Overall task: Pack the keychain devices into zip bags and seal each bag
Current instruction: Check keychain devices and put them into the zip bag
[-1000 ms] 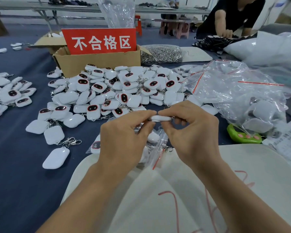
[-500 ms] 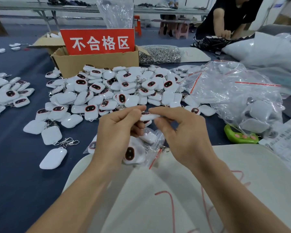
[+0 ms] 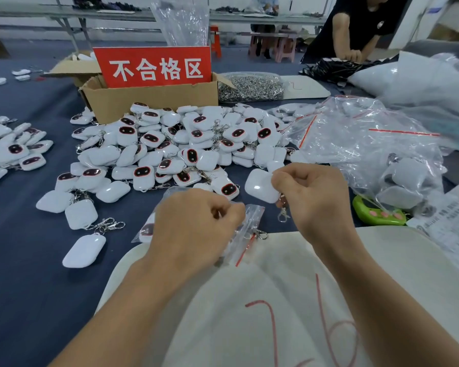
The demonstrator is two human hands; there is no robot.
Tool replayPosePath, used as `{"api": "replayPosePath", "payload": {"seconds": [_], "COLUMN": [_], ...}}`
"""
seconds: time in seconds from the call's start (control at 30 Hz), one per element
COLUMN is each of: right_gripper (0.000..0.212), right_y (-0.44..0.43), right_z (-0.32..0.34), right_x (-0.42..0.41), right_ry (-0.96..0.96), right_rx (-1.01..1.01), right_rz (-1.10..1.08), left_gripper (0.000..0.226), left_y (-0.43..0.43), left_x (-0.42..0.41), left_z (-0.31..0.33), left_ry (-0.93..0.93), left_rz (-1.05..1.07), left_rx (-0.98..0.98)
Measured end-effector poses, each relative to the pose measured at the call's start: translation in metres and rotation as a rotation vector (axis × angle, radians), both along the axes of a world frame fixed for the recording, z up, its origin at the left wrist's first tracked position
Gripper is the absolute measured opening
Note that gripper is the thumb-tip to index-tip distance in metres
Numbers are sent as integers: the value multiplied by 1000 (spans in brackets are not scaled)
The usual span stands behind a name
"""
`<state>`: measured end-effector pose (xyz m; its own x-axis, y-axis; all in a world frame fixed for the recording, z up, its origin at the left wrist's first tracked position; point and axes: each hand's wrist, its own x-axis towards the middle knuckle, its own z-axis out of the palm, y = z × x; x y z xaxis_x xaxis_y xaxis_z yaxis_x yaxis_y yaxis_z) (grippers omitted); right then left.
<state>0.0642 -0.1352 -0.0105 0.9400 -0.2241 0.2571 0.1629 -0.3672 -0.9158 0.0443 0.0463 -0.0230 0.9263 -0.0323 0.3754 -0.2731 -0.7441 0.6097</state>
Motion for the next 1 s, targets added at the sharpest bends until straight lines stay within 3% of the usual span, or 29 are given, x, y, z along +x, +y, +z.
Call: {"api": "replayPosePath", "payload": {"seconds": [0.1, 0.2, 0.33, 0.4, 0.47, 0.6, 0.73, 0.8, 0.87, 0.93, 1.0], "right_gripper": [19, 26, 23, 15, 8, 15, 27, 36, 41, 43, 41], "right_y": [-1, 0, -2, 1, 11, 33, 26, 22, 15, 7, 6], "right_z": [0, 0, 1, 1, -3, -11, -6, -4, -7, -13, -16], "right_x": [-1, -3, -3, -5, -9, -17, -14, -11, -5, 2, 6], "right_ry": [27, 67, 155, 169, 119, 17, 55, 30, -43, -100, -81], "right_rx": [-83, -109, -52, -33, -122, -228, -433, -280, -119, -137, -174], "right_rz": [-1, 17, 100, 143, 150, 288, 486, 427, 196, 12, -33], "left_gripper": [45, 36, 15, 17, 19, 25, 30, 29, 28, 27, 25], "left_y": [-2, -2, -6, -5, -3, -2, 2, 5, 10, 18, 30], "left_x": [1, 2, 1, 4, 5, 0, 0, 4, 9, 15, 22], "left_z": [-1, -2, -4, -3, -2, -2, 1, 3, 4, 5, 7], "left_ry": [130, 147, 154, 123, 48, -88, -79, -77, -106, -117, -111], "left_rz": [-85, -113, -37, 11, 32, -46, -152, -139, -50, 97, 258], "left_rx": [157, 240, -102, -254, -307, -305, -362, -456, -580, -742, -887]}}
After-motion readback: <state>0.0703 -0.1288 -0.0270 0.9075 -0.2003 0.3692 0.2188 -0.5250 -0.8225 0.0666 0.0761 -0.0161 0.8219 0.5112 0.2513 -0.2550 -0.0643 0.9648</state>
